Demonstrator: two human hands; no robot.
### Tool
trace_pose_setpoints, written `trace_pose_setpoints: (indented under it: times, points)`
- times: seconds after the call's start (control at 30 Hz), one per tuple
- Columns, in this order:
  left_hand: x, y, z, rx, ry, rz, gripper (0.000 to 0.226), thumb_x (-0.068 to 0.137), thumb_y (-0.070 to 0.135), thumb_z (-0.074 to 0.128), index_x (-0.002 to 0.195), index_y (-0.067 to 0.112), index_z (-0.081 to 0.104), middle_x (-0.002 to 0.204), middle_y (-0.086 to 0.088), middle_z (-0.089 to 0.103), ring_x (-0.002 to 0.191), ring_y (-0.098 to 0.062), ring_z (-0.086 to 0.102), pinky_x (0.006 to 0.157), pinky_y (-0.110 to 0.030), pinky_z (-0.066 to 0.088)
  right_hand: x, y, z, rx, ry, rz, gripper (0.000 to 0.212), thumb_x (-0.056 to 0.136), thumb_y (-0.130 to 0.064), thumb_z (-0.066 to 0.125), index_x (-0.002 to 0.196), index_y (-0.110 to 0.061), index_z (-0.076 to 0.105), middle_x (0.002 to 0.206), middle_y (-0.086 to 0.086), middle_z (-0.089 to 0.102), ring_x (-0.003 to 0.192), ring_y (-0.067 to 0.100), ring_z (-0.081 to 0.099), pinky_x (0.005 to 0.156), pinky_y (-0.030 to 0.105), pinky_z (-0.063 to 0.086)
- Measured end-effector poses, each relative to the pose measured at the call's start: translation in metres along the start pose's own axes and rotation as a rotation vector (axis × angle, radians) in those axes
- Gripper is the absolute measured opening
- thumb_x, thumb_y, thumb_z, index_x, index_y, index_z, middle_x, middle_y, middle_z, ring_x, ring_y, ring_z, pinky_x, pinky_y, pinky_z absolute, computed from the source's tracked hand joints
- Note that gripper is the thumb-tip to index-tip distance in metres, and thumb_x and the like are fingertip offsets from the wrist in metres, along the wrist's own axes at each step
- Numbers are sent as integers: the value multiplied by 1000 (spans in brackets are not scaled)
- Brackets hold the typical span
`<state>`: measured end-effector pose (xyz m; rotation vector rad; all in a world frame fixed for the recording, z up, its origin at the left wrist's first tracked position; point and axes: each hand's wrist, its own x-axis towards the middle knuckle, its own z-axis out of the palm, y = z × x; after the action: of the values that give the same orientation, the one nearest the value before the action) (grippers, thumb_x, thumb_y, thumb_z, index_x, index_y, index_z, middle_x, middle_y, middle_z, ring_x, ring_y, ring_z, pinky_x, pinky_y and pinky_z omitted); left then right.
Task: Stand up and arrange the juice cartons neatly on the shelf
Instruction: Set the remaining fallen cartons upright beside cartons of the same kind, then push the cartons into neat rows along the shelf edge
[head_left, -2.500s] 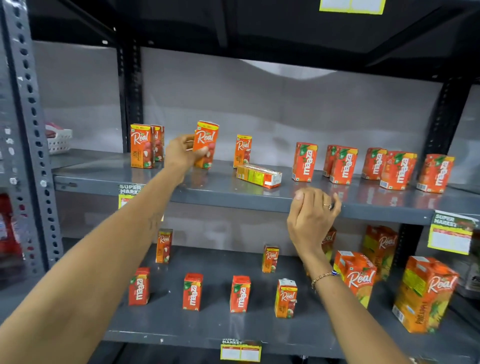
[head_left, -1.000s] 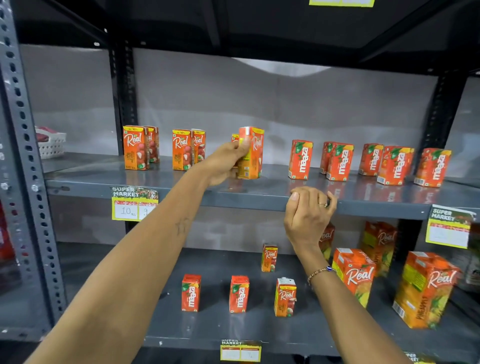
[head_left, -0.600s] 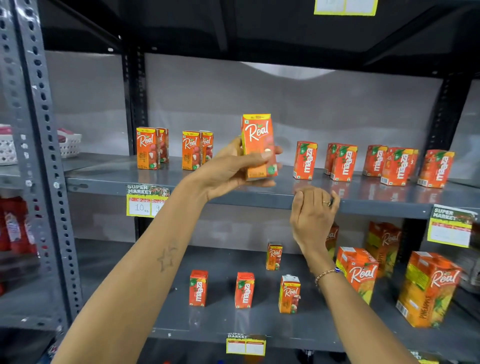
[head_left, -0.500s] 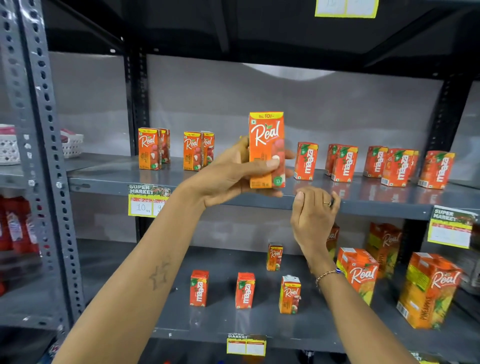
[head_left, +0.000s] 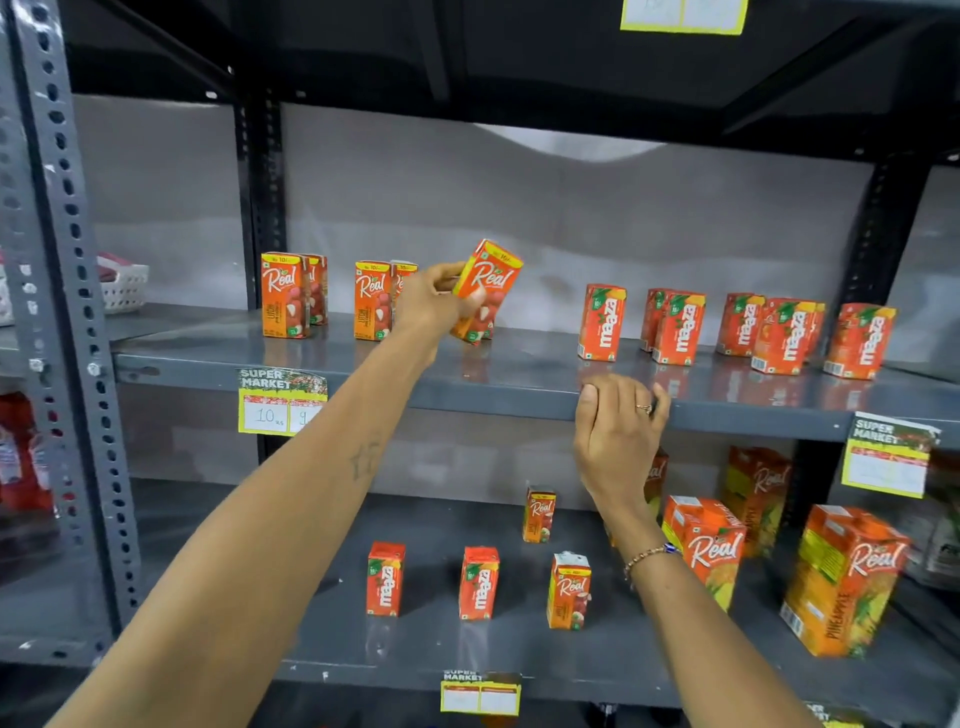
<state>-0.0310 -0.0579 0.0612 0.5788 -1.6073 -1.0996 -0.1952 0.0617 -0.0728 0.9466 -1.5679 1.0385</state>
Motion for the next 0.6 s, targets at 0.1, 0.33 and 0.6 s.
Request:
trace_pose_setpoints:
  times: [0.1, 0.33, 0.6]
  points:
    - [34, -19, 4, 140, 90, -91, 53, 76, 21, 78, 126, 15, 60, 118, -3, 67, 98, -15, 63, 85, -29, 53, 0, 2, 2, 10, 17, -19, 27, 96, -26, 36, 97, -14, 60, 101, 7, 66, 97, 22, 59, 106, 40, 25]
    - [74, -43, 18, 309, -38, -218, 51, 85, 21, 68, 130, 11, 45, 128, -10, 59, 106, -21, 60, 72, -26, 51, 1, -1, 1, 18, 44, -4, 29, 93, -24, 39, 92, -11, 65, 97, 8, 68, 92, 24, 61, 104, 43, 31]
    - [81, -47, 13, 623, -213, -65, 44, 96, 11, 50, 138, 5, 41, 136, -13, 53, 122, -28, 53, 101, -37, 45, 57, -25, -13, -49, -320, 188, 26, 91, -29, 47, 80, -11, 62, 83, 6, 66, 77, 23, 60, 76, 36, 45]
